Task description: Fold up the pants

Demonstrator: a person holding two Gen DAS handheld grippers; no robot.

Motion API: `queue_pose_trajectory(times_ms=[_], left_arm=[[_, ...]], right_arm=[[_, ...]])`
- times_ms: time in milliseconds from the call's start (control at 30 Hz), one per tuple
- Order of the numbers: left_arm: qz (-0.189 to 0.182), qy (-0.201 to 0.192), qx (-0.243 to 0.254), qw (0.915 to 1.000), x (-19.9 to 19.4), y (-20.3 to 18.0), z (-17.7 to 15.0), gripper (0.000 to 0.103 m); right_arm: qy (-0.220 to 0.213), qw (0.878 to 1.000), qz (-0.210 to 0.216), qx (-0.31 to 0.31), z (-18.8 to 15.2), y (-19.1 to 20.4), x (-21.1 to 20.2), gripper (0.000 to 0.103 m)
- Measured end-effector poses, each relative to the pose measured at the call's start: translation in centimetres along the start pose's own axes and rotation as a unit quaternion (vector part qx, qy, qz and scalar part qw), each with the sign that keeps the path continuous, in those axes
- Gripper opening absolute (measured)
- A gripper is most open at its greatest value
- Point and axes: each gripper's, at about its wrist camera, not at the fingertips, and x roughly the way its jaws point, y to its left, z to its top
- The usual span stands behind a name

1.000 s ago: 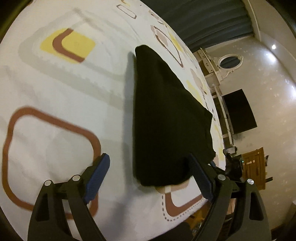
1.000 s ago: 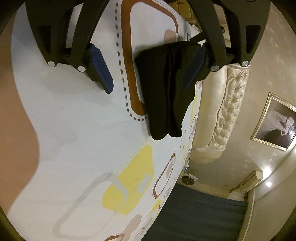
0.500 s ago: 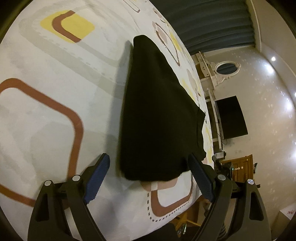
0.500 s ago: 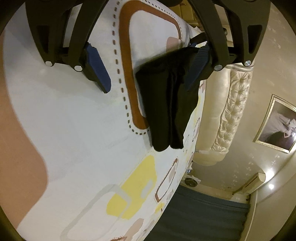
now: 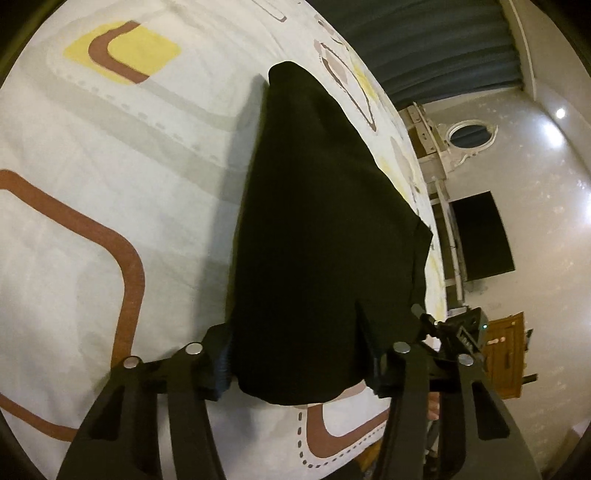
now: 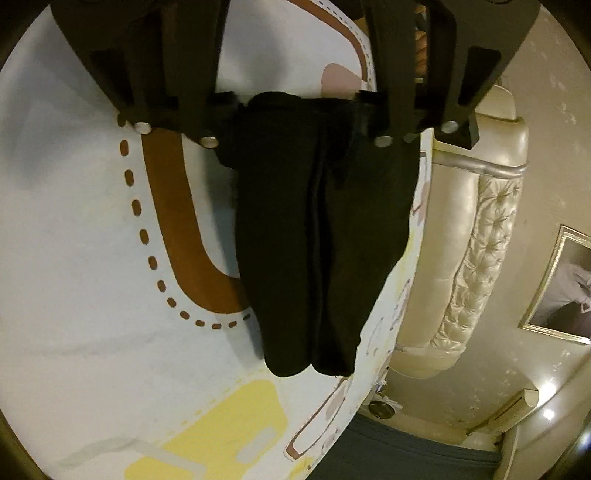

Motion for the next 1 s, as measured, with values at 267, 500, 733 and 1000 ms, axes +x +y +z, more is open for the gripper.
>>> queue_pose_trajectory(times_ms=[267, 500, 733, 1000], left_arm=[[0.028, -0.006, 0.018, 0.9994, -0.2, -1.2, -0.3, 0.048], [0.040, -0.012, 0.025, 0.9988, -0.7, -1.3, -1.0, 0.047], [0.048, -0.009, 0.032, 0.9983, -1.2, -1.6, -1.5, 0.047], [0.055, -0.013, 0.046, 0.9973, -1.2, -1.7, -1.7, 0.047]], right_arm=[[-0.007, 1.000, 0.015, 0.005, -0.2, 0.0, -0.8, 0.031], [-0.006, 1.000, 0.020, -0.002, -0.9, 0.2, -1.7, 0.030], [0.005, 0.999, 0.031, 0.000, -2.4, -0.3, -2.7, 0.030], [0.010, 0.999, 0.039, 0.004, -3.6, -1.0, -3.0, 0.030]])
